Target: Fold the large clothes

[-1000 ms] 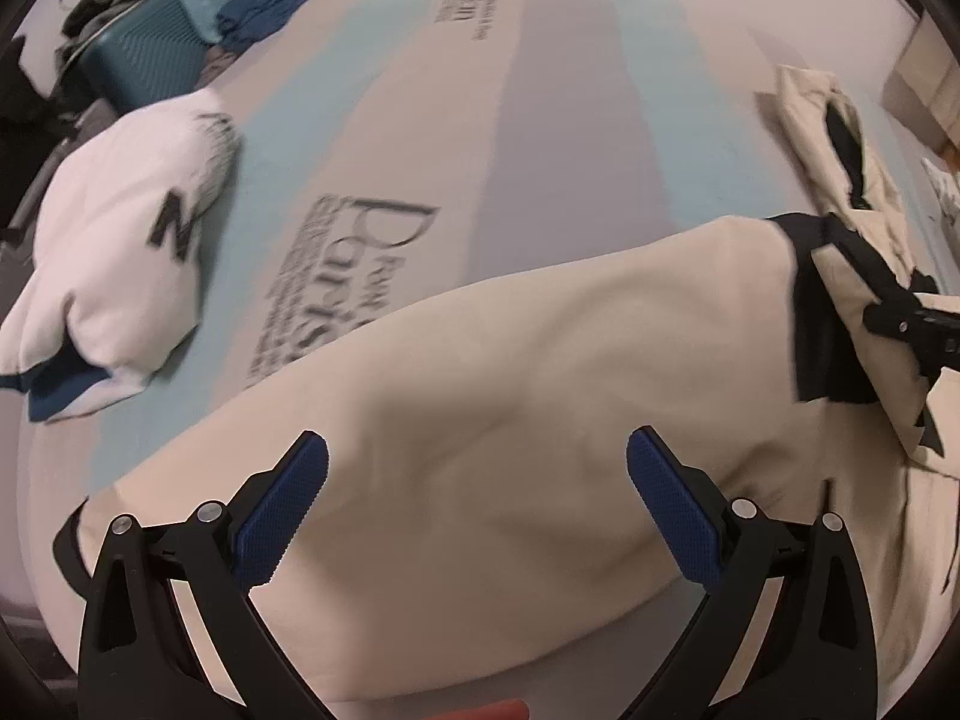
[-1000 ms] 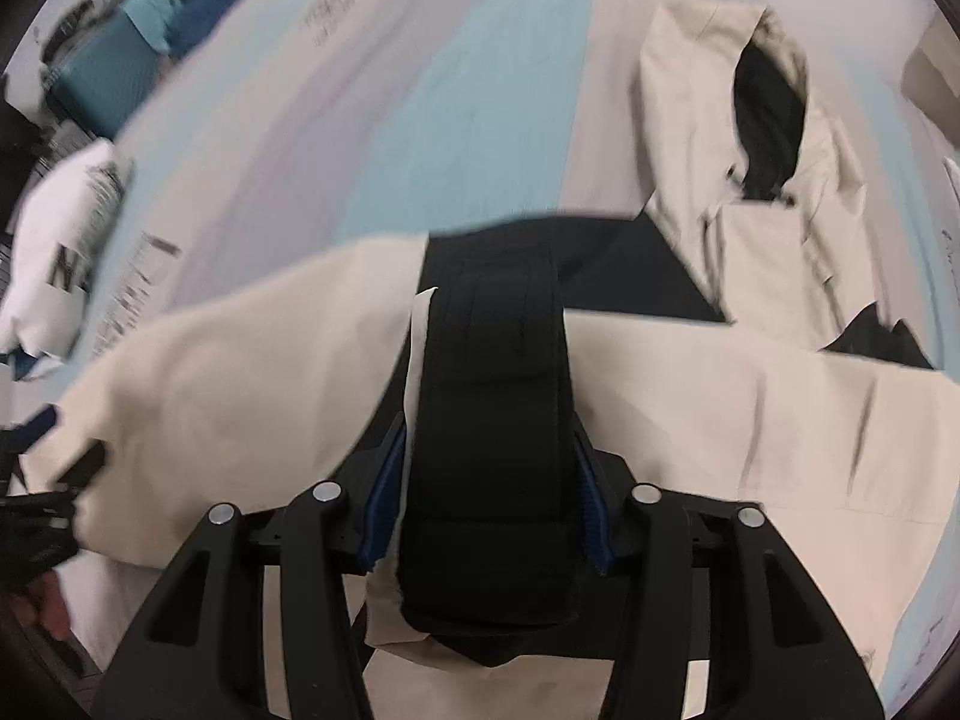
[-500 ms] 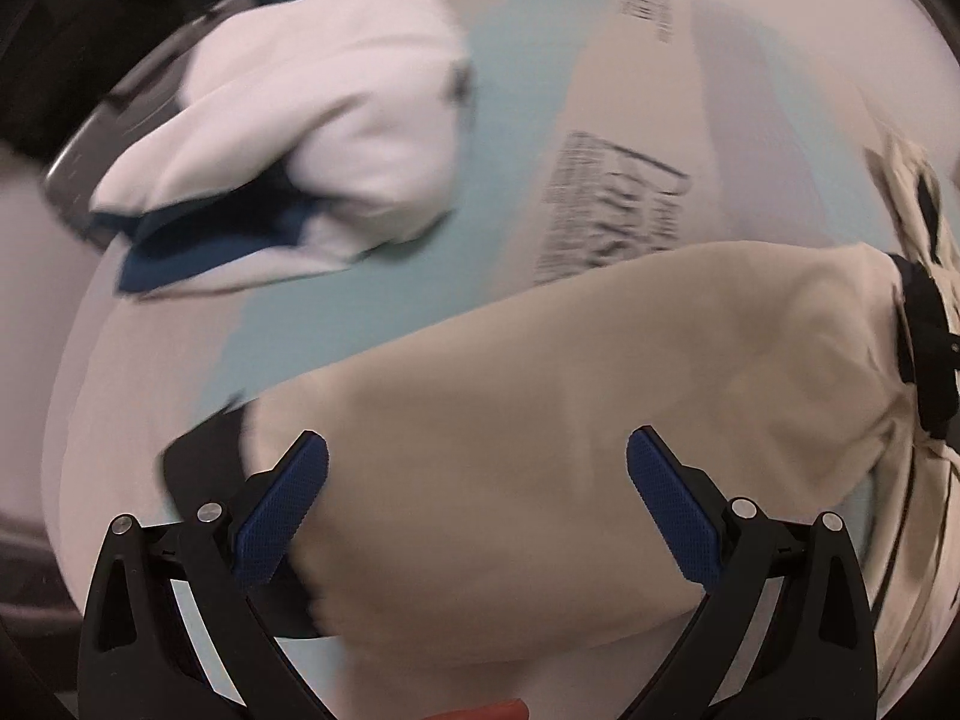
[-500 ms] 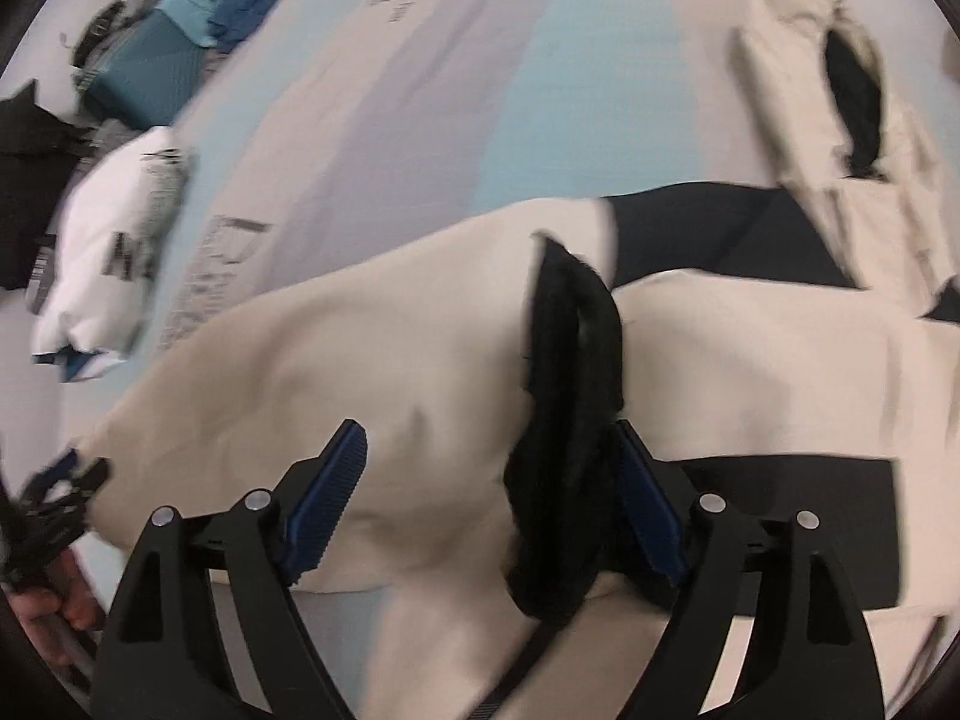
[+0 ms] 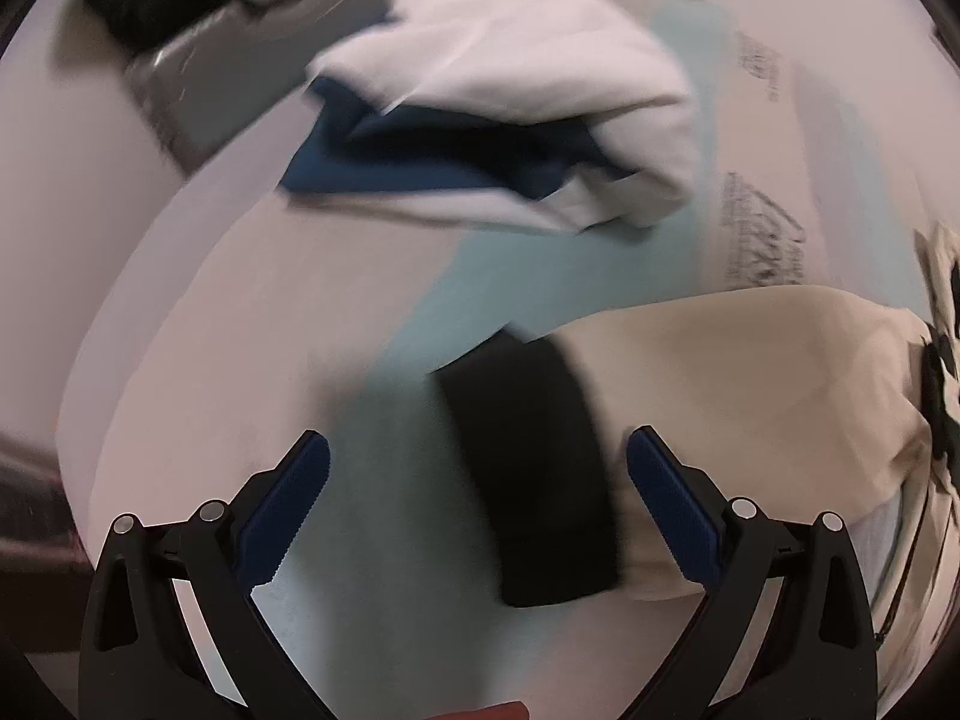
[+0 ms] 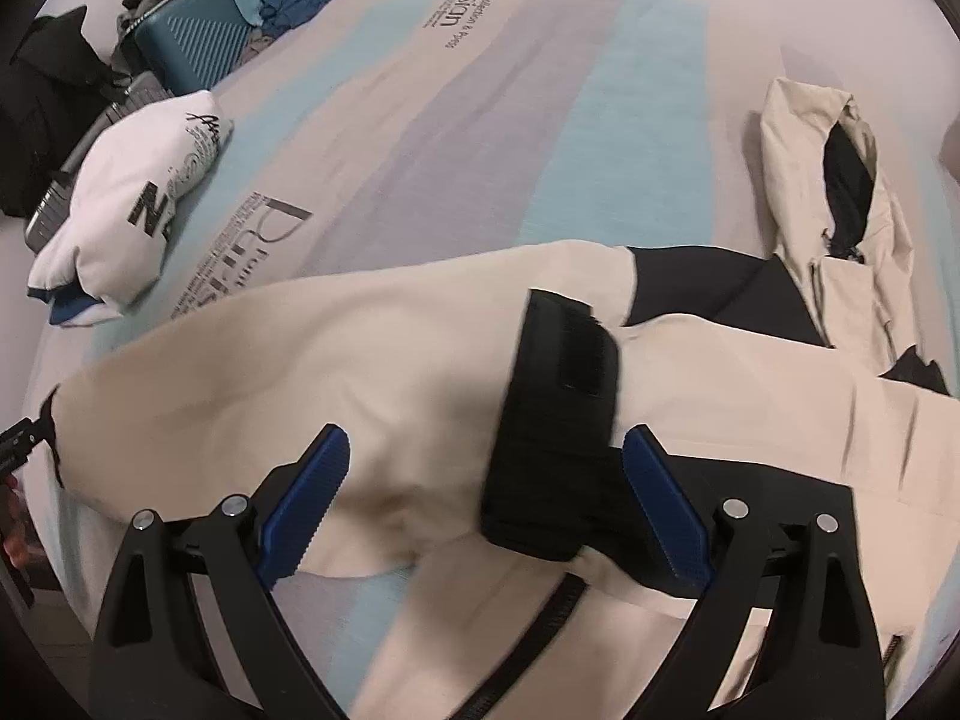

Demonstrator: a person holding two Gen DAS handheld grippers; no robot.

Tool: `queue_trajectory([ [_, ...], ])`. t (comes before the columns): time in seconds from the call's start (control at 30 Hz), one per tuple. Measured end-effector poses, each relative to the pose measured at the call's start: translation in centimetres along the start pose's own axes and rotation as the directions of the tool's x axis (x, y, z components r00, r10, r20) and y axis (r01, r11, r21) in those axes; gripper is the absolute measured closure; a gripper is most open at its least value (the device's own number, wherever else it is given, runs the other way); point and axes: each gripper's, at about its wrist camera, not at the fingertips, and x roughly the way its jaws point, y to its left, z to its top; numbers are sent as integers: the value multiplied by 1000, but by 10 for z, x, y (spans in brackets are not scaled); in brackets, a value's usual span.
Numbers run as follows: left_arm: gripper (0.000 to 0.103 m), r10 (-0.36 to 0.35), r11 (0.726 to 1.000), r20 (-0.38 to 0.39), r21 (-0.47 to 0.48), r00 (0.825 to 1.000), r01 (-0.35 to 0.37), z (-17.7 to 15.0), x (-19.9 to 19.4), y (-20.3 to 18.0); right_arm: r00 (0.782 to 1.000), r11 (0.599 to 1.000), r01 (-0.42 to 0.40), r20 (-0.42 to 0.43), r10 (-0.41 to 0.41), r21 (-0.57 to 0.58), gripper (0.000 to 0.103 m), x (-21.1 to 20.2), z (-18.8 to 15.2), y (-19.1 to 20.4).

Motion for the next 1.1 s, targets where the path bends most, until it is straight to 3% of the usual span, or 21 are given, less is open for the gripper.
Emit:
queue_trajectory([
  [0.13, 6, -65, 997, -24, -51, 998, 64, 2, 12, 13, 1000, 1000, 30, -9, -30, 1, 14, 0, -1, -10],
  [0.27, 7, -125, 992, -19, -31, 992, 124, 1, 14, -4, 999, 999, 46, -17, -45, 25, 14, 2, 0, -23],
  [0.4, 16, -176, 984, -53, -21, 983, 175, 1, 28, -20, 998, 997, 53, -27, -52, 54, 14, 5, 1, -34],
  [0.63, 21, -164, 986, -94, -25, 982, 163, -1, 47, -36, 997, 995, 69, -25, -67, 66, 14, 2, -5, -48],
  [0.67, 24, -143, 990, -95, -24, 985, 142, -2, 47, -37, 997, 995, 71, -27, -69, 69, 14, 2, -6, -51],
  [0.73, 45, -110, 994, -87, -9, 990, 109, -1, 46, -41, 997, 994, 78, -31, -76, 77, 14, 3, -9, -56],
  [0.8, 58, -82, 996, -84, 16, 993, 84, 1, 44, -46, 996, 993, 82, -34, -80, 89, 14, 3, -11, -62],
  [0.9, 68, -63, 998, -92, 16, 994, 65, 3, 40, -52, 996, 990, 82, -40, -78, 114, 14, 4, -13, -70],
  [1.0, 93, -55, 998, -90, 29, 994, 58, 6, 35, -62, 996, 988, 87, -33, -84, 125, 14, 3, -15, -76],
  [1.1, 98, -52, 997, -74, 48, 996, 56, 11, 24, -78, 996, 987, 92, -30, -89, 130, 14, 1, -17, -81],
])
